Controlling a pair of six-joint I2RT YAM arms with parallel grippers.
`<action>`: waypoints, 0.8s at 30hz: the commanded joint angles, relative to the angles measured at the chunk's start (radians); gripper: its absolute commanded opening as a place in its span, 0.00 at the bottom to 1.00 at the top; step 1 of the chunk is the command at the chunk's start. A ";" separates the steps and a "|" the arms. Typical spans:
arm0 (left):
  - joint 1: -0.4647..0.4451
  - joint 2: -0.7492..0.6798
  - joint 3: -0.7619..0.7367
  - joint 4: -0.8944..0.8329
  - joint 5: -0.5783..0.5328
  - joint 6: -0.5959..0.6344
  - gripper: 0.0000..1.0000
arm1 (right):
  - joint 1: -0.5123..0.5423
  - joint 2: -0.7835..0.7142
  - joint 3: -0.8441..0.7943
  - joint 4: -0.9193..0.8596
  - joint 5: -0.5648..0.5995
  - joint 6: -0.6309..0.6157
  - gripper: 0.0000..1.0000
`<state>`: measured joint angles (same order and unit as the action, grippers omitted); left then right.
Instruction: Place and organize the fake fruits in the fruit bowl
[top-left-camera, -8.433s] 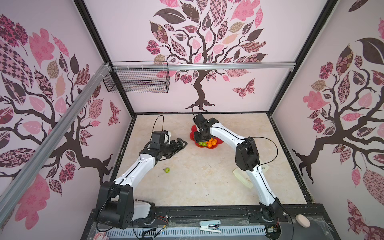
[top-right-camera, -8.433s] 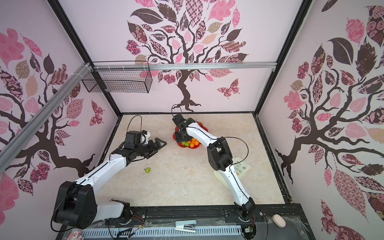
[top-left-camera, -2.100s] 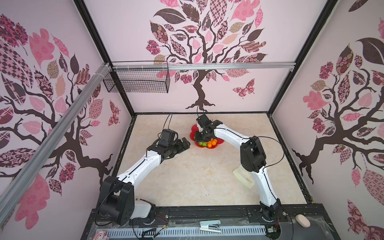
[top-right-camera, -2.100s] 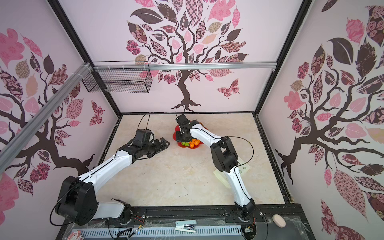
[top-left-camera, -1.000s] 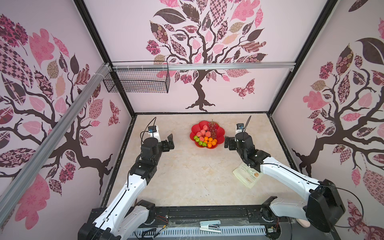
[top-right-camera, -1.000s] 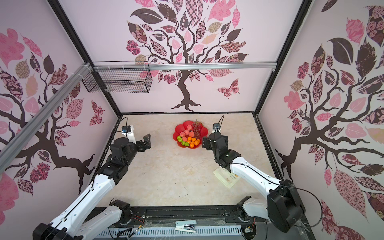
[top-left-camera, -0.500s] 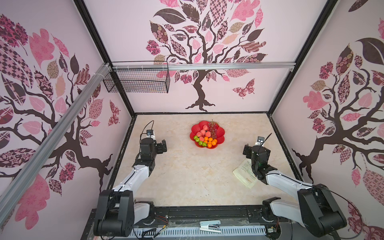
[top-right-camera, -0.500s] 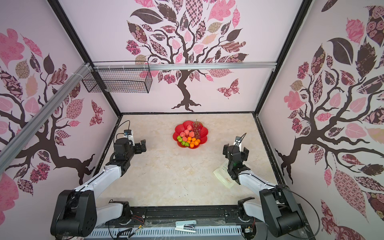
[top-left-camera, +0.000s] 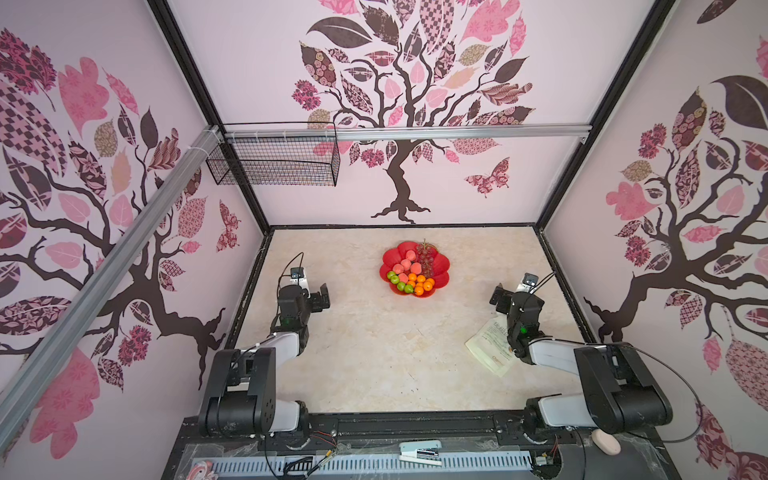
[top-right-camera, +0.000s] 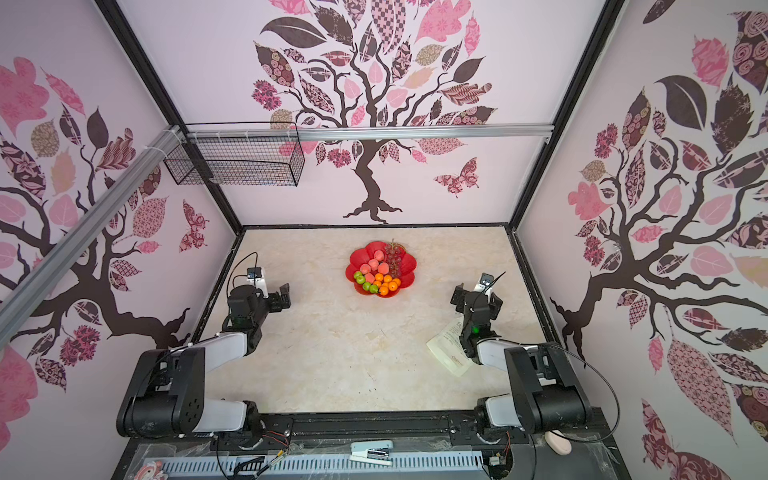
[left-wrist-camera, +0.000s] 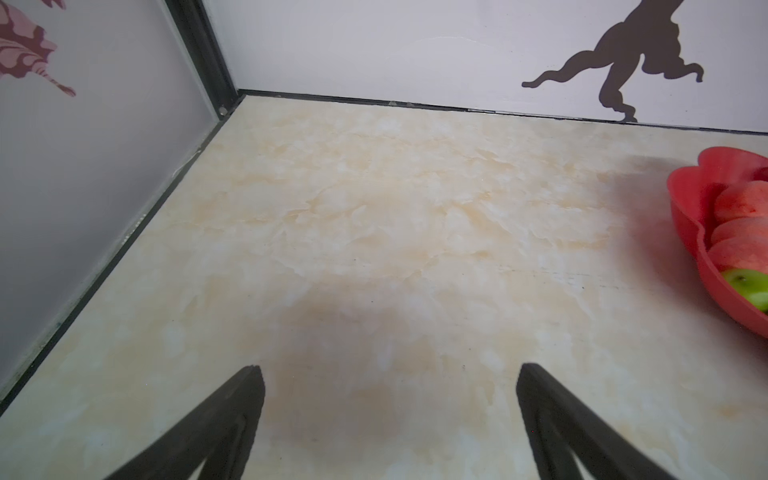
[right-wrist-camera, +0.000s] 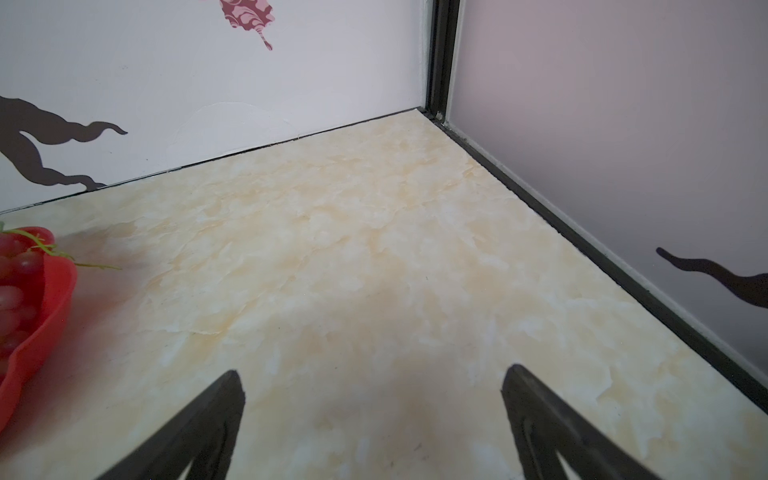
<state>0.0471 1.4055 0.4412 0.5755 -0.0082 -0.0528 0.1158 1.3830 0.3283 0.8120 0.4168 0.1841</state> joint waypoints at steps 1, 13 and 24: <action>0.032 0.015 -0.057 0.171 0.023 -0.026 0.98 | -0.007 0.012 0.001 0.049 -0.074 -0.001 1.00; 0.054 0.109 -0.040 0.231 0.090 -0.011 0.99 | -0.006 -0.031 -0.063 0.136 -0.156 -0.042 1.00; 0.010 0.155 -0.050 0.282 0.030 0.022 0.98 | -0.006 -0.084 -0.124 0.194 -0.162 -0.045 1.00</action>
<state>0.0631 1.5650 0.3912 0.8413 0.0406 -0.0502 0.1143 1.3346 0.2134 0.9710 0.2012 0.1299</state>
